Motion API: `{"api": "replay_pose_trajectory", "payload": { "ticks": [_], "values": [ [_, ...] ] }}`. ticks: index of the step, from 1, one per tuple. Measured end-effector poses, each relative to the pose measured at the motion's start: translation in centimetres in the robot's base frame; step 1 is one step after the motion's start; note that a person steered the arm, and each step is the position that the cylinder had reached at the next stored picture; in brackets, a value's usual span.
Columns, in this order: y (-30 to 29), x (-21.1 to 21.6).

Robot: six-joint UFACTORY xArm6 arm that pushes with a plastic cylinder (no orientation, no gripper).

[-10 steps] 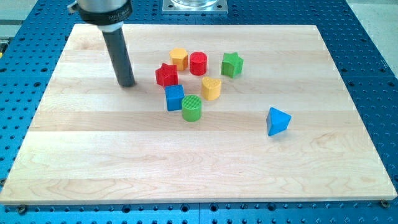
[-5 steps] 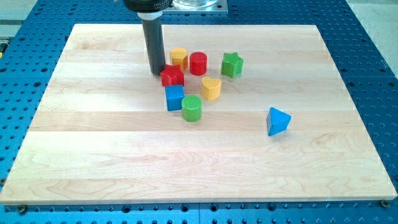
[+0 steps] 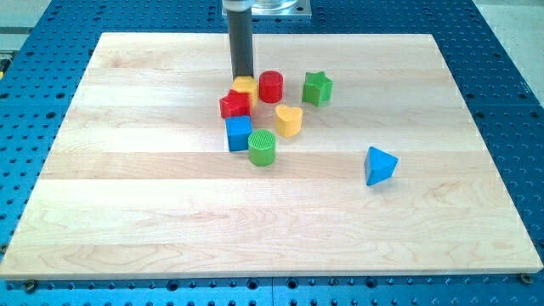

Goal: Place the red star top to the cube

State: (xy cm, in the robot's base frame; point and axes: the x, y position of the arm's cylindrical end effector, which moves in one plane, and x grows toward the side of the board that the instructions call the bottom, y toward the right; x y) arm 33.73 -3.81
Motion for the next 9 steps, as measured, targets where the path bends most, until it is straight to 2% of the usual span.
{"api": "replay_pose_trajectory", "payload": {
  "ticks": [1,3,5,8,9],
  "values": [
    [0.0,0.3],
    [0.0,-5.1],
    [-0.2,-6.9],
    [-9.0,1.0],
    [-8.9,1.7]
  ]
}}
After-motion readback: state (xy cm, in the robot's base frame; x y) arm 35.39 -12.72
